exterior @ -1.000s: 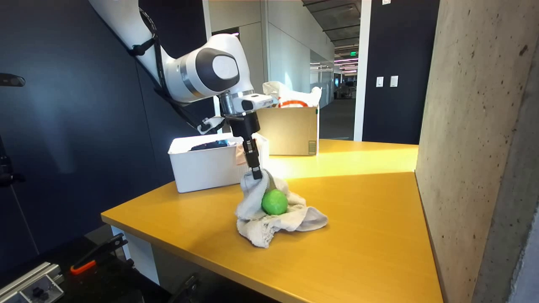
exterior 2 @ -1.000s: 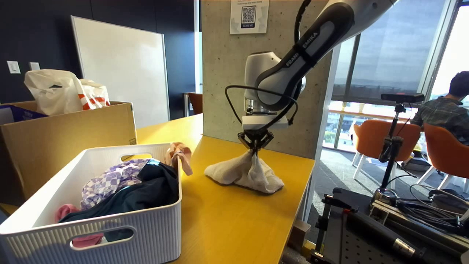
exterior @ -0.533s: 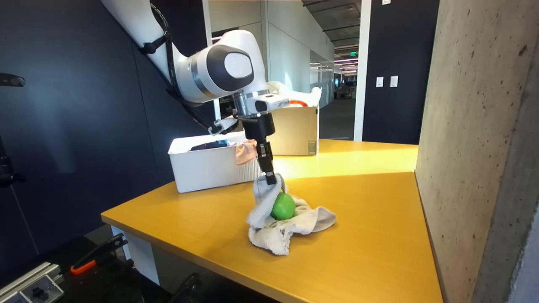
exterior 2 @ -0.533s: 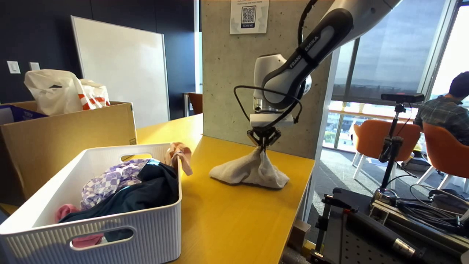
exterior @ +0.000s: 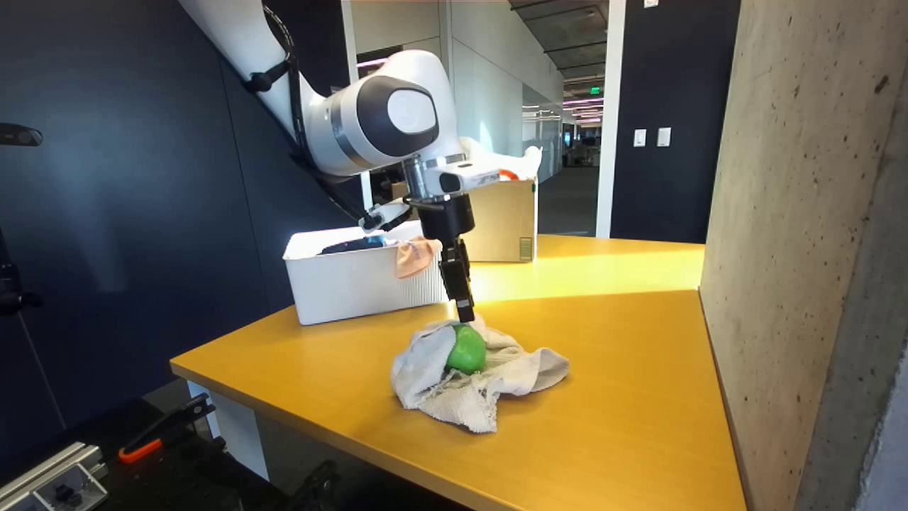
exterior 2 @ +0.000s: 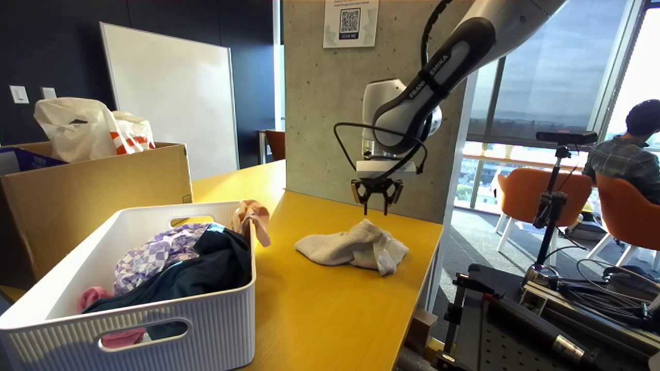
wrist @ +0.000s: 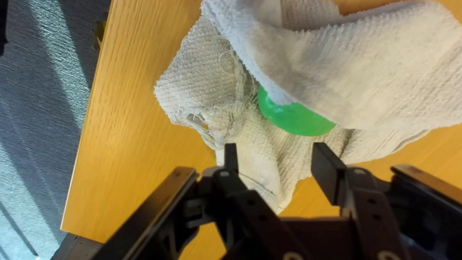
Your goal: Put the apple on the towel and cover it, then put it in the basket
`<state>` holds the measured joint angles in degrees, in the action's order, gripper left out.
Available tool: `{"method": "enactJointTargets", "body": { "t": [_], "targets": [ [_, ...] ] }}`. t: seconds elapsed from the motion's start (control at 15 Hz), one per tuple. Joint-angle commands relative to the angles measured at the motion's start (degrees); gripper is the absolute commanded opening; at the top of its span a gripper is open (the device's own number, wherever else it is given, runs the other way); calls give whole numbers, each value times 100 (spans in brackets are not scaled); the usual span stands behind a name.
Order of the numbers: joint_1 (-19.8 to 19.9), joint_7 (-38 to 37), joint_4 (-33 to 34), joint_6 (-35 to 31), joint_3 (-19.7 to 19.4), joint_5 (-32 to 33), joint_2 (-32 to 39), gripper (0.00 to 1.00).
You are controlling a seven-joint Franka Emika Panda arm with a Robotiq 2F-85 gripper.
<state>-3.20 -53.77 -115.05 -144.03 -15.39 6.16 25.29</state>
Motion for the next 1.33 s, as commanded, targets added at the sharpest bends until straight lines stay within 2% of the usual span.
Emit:
{"method": "enactJointTargets", "body": {
  "t": [0.0,0.13,0.2,0.67,1.27],
  "targets": [
    [75,-161,-54,-115,26,-49,-24,88],
    [159,-117,-186,-150,13,-97,-125,99],
    [237,-64,-266,-192,12,-151,-177,100],
    [918,487,49,-116,92,-838,123,100],
    [1044,648,1182,48,191,-1202,1174,100]
  ]
}}
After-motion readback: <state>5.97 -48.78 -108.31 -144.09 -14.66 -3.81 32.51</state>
